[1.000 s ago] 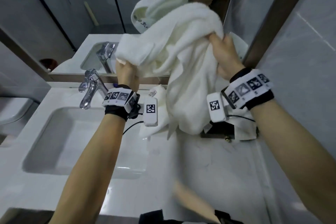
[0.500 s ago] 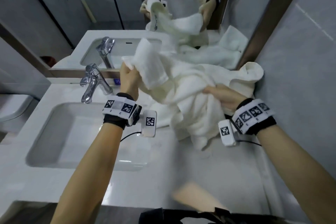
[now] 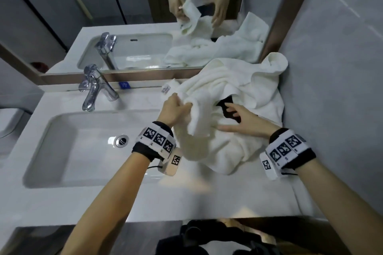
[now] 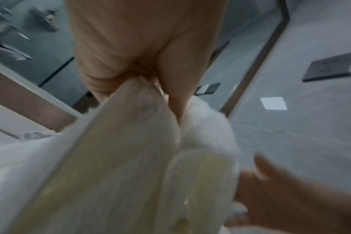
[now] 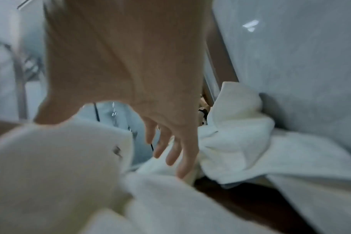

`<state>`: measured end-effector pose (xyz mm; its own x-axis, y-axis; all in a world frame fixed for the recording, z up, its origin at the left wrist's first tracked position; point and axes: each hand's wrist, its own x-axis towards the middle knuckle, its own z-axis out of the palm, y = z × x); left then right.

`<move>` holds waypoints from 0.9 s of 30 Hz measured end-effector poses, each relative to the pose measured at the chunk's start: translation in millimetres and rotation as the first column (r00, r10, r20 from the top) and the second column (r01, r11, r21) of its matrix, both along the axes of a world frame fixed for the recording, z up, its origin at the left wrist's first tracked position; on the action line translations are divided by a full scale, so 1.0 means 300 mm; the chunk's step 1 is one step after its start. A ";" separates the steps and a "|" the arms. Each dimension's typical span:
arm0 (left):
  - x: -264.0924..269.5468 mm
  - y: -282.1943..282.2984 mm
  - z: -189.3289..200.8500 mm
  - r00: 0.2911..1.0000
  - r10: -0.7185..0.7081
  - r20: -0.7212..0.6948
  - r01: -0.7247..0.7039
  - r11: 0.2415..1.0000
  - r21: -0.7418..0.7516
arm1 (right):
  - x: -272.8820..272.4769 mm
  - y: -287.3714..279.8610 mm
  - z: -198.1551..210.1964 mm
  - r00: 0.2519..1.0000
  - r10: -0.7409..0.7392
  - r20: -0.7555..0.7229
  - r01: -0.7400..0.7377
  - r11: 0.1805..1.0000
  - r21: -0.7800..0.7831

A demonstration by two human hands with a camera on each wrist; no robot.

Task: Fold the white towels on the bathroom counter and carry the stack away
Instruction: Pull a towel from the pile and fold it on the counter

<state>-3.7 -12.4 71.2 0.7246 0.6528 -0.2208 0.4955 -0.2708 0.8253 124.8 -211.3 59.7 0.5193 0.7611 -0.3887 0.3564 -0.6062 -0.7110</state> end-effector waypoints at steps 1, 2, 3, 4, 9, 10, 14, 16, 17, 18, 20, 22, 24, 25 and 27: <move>0.007 -0.023 0.001 1.000 -0.026 -0.011 0.026 1.000 0.013 | -0.011 0.014 0.017 0.995 -0.041 -0.094 0.051 0.993 0.111; 0.013 -0.046 0.002 0.998 -0.057 -0.021 0.057 0.998 -0.004 | -0.024 0.028 0.032 0.980 -0.070 -0.185 0.103 0.979 0.177; 0.016 -0.068 0.007 0.995 -0.091 -0.027 0.089 0.995 -0.049 | -0.038 0.041 0.040 0.963 -0.100 -0.250 0.155 0.966 0.209; 0.018 -0.085 0.012 0.992 -0.123 -0.034 0.118 0.987 -0.112 | -0.050 0.047 0.040 0.953 -0.121 -0.277 0.189 0.953 0.236; -0.016 -0.058 0.020 0.956 -0.291 0.044 0.290 0.910 -0.298 | -0.032 -0.031 0.014 0.941 -0.258 -0.218 0.305 0.926 0.223; -0.030 -0.036 0.016 0.956 -0.286 0.065 0.291 0.901 -0.323 | -0.014 -0.063 0.013 0.946 -0.278 -0.164 0.307 0.933 0.190; -0.067 0.076 -0.036 0.990 -0.138 0.019 0.138 0.944 -0.300 | 0.054 -0.181 -0.003 0.957 -0.243 0.156 0.259 0.961 -0.096; -0.061 0.121 -0.085 0.991 -0.101 -0.089 0.080 0.973 -0.219 | 0.065 -0.207 -0.004 0.983 -0.067 0.171 0.122 0.934 -0.335; -0.055 0.130 -0.107 0.978 -0.134 -0.160 0.109 0.982 -0.154 | 0.067 -0.209 -0.009 0.989 0.026 0.146 0.041 0.899 -0.436; -0.051 0.131 -0.128 0.953 -0.188 -0.237 0.173 0.981 -0.083 | 0.067 -0.208 -0.012 0.989 0.092 0.119 -0.019 0.860 -0.509; -0.038 0.113 -0.166 0.881 -0.286 -0.376 0.318 0.948 0.025 | 0.061 -0.200 -0.016 0.979 0.184 0.092 -0.096 0.804 -0.587; -0.027 0.075 -0.192 0.820 -0.369 -0.438 0.443 0.893 0.077 | 0.057 -0.194 -0.030 0.974 0.213 0.084 -0.117 0.778 -0.617; -0.009 0.033 -0.219 0.809 -0.444 -0.385 0.515 0.852 0.098 | 0.056 -0.192 -0.042 0.978 0.188 0.096 -0.100 0.814 -0.572; 0.000 0.008 -0.229 0.820 -0.474 -0.322 0.530 0.840 0.114 | 0.058 -0.195 -0.051 0.974 0.186 0.127 -0.095 0.850 -0.518; 0.021 -0.040 -0.240 0.836 -0.523 -0.163 0.547 0.814 0.196 | 0.065 -0.200 -0.070 0.948 0.200 0.247 -0.095 0.921 -0.379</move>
<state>2.7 -24.4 -0.8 0.9567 0.2078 -0.2037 0.2909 -0.6887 0.6641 144.3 -271.3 38.8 0.5375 0.6738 -0.5070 0.6110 -0.7256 -0.3165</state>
